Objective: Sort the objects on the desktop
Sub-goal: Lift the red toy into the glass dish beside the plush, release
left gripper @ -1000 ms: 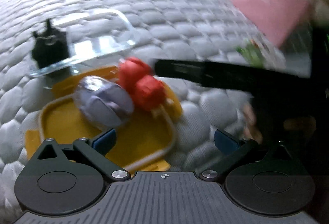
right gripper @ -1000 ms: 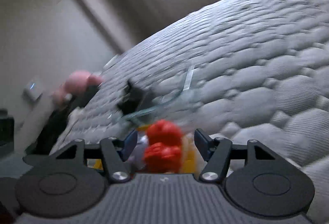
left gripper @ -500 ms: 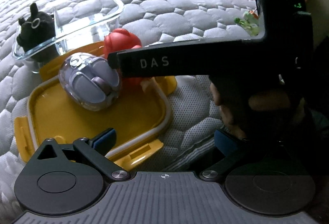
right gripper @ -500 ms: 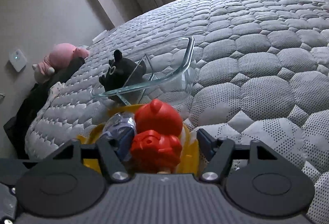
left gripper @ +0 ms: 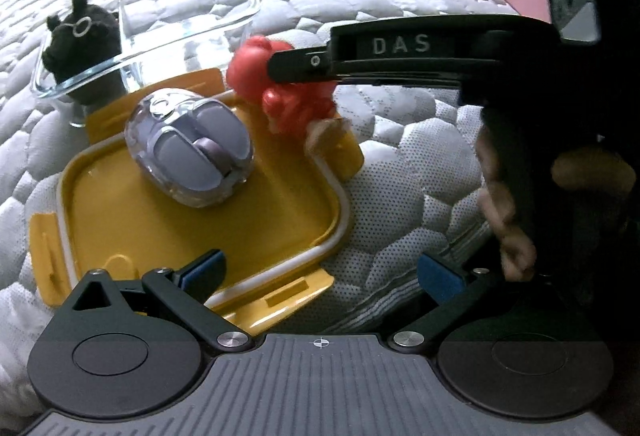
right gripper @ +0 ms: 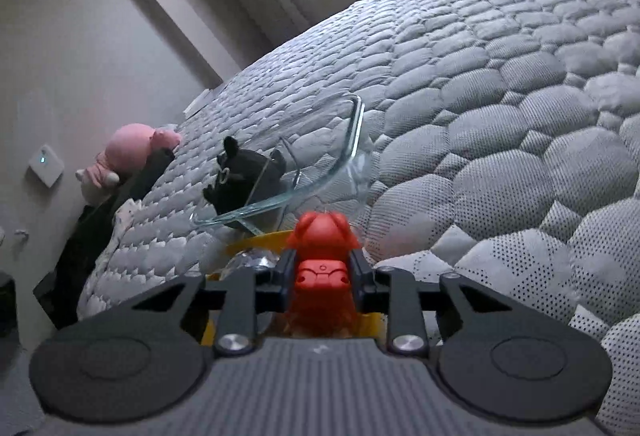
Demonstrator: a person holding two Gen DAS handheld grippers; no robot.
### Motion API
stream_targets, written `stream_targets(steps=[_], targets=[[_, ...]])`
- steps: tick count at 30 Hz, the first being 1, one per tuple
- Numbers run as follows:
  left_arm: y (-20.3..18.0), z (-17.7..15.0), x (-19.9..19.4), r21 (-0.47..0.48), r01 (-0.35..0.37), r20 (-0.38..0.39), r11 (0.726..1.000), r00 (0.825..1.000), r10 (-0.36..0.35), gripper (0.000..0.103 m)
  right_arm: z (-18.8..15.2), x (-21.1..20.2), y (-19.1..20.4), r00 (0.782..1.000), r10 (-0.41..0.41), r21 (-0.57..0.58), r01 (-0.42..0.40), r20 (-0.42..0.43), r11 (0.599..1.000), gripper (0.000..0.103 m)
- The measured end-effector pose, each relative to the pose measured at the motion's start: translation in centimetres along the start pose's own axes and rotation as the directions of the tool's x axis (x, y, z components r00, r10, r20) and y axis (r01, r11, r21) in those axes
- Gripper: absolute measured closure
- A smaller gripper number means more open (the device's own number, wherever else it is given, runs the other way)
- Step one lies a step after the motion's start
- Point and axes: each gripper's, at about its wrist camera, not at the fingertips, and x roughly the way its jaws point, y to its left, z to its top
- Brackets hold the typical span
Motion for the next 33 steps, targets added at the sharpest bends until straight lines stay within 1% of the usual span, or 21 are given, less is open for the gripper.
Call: stream_targets(steps=[2,4,7,8,12,17,22,25,30,33], targets=[[0.1,-0.1,-0.2,0.000,0.000,0.005,1.000,1.000,0.000,0.000,-0.1,0.1,0.7,1.000,-0.026,-0.044,0.026,0.004,0.999,0.073],[0.0,-0.2,-0.3,-0.001,0.001,0.007,1.000,1.000,-0.001,0.000,-0.2,0.5,1.3,0.999,-0.033,-0.074,0.032,-0.011,0.997,0.072],[0.0,-0.4,-0.4,0.004,-0.001,0.011,1.000,1.000,0.001,0.000,-0.3,1.2,2.3,0.998,-0.057,-0.127,0.053,-0.025,0.991,0.061],[0.0,-0.4,-0.4,0.006,-0.002,0.013,1.000,1.000,0.002,0.000,-0.4,1.4,2.7,0.997,-0.071,-0.151,0.067,-0.022,0.986,0.054],[0.1,-0.6,-0.6,0.002,-0.014,0.019,1.000,1.000,0.014,0.000,-0.4,2.7,3.7,0.993,-0.114,-0.223,0.107,-0.018,0.969,0.048],[0.7,-0.9,-0.7,-0.019,-0.007,0.023,1.000,1.000,0.007,0.000,0.2,3.2,3.1,0.994,-0.101,-0.173,0.093,-0.037,0.981,0.049],[1.4,-1.3,-0.8,-0.034,0.000,0.032,0.999,0.999,0.001,0.000,0.8,1.9,2.6,0.997,-0.060,-0.100,0.056,-0.040,0.993,0.049],[2.1,-1.5,-0.9,-0.051,0.013,0.039,0.999,0.999,-0.011,0.000,1.6,0.4,3.1,0.999,-0.034,-0.087,0.032,-0.019,0.996,0.049],[3.6,-1.9,-1.2,-0.093,0.055,0.063,0.994,0.997,-0.049,0.000,4.2,-1.8,5.3,1.000,-0.014,-0.112,0.017,0.027,0.994,0.050],[4.8,-2.3,-1.4,-0.123,0.083,0.084,0.989,0.994,-0.073,0.000,6.8,-2.1,7.2,0.996,-0.036,-0.137,0.047,0.082,0.989,0.050]])
